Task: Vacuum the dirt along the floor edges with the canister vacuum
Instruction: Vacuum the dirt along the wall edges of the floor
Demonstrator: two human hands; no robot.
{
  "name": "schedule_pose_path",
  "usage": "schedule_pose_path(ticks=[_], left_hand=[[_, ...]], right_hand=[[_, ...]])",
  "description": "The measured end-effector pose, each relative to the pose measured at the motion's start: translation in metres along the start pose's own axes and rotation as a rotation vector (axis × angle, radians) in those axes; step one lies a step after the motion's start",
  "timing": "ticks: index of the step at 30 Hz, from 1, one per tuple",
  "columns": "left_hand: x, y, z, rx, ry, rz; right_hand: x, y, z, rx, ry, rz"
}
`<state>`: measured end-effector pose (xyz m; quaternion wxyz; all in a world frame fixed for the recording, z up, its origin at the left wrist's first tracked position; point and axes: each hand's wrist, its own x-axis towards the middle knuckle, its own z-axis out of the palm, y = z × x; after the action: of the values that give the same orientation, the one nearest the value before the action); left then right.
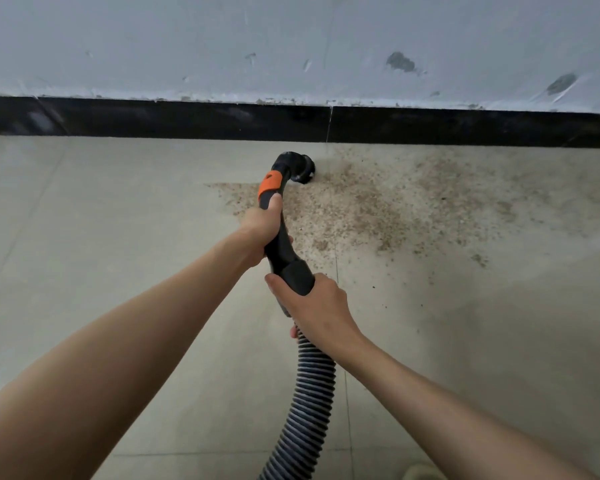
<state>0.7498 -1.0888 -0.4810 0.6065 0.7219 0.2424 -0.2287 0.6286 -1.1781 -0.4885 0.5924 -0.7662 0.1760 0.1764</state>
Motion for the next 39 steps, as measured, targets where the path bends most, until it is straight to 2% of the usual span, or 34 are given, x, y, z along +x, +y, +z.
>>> schedule_pose_path(ticks=[5,10,14,27,33,39], left_hand=[[0.0,0.003,0.029,0.035,-0.048,0.003],[0.002,0.004,0.032,0.0,-0.058,0.01],[0.008,0.005,0.006,-0.023,-0.006,-0.002],[0.016,-0.007,-0.14,-0.147,0.314,-0.05],[-0.004,-0.033,-0.153,-0.165,0.319,-0.069],[-0.018,-0.042,-0.126,-0.086,0.247,-0.06]], right_hand=[[-0.002,0.007,-0.019,-0.002,0.068,0.031],[0.002,0.005,-0.022,-0.012,0.065,0.012],[0.009,-0.004,-0.003,-0.025,0.017,-0.016],[0.031,-0.055,0.099,-0.137,-0.291,-0.086],[0.007,-0.036,0.117,-0.108,-0.32,-0.076],[-0.015,-0.012,0.102,-0.028,-0.246,-0.062]])
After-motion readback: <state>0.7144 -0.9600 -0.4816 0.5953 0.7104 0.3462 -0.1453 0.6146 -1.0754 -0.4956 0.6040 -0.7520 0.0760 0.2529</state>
